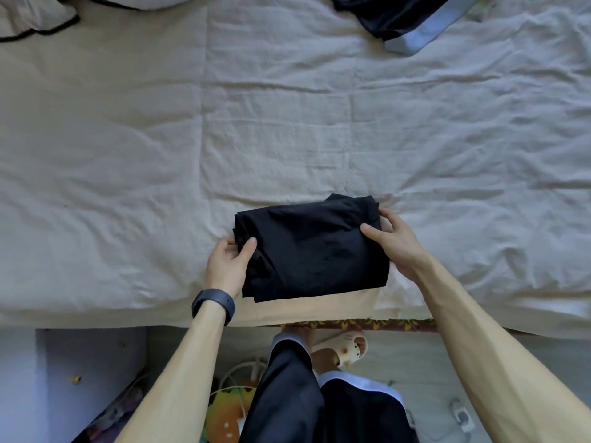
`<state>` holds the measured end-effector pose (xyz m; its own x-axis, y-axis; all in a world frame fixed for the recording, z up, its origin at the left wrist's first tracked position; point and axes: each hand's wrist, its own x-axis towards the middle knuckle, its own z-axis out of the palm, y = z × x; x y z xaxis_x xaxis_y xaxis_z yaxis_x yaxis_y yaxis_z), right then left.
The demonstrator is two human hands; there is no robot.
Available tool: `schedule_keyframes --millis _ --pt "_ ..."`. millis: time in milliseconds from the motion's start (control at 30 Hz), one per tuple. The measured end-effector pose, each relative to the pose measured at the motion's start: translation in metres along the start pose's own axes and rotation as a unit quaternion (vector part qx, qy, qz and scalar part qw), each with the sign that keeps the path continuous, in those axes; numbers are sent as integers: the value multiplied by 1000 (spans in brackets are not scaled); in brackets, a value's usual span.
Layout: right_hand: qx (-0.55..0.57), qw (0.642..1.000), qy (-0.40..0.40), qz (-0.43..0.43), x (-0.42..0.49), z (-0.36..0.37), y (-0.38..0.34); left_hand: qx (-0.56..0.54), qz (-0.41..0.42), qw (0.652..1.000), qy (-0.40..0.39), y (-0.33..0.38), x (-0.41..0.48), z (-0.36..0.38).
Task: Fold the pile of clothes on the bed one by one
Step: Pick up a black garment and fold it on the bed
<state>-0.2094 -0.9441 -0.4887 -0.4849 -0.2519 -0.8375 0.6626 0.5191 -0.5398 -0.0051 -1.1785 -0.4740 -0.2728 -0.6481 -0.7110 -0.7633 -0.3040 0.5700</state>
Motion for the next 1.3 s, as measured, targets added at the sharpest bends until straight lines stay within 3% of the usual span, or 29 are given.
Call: schedule_keyframes --millis 367,633,967,1300 --pt "46 996 39 -72 -32 -7 6 -112 -14 990 -84 27 0 2" --pt "89 969 116 -201 -165 -90 -35 -114 144 974 -134 130 -110 12" --pt "159 866 258 -398 -427 -240 -120 -116 361 889 -256 327 -352 40" --pt "188 753 421 -470 -582 -355 -125 -106 494 786 -357 439 -523 123"
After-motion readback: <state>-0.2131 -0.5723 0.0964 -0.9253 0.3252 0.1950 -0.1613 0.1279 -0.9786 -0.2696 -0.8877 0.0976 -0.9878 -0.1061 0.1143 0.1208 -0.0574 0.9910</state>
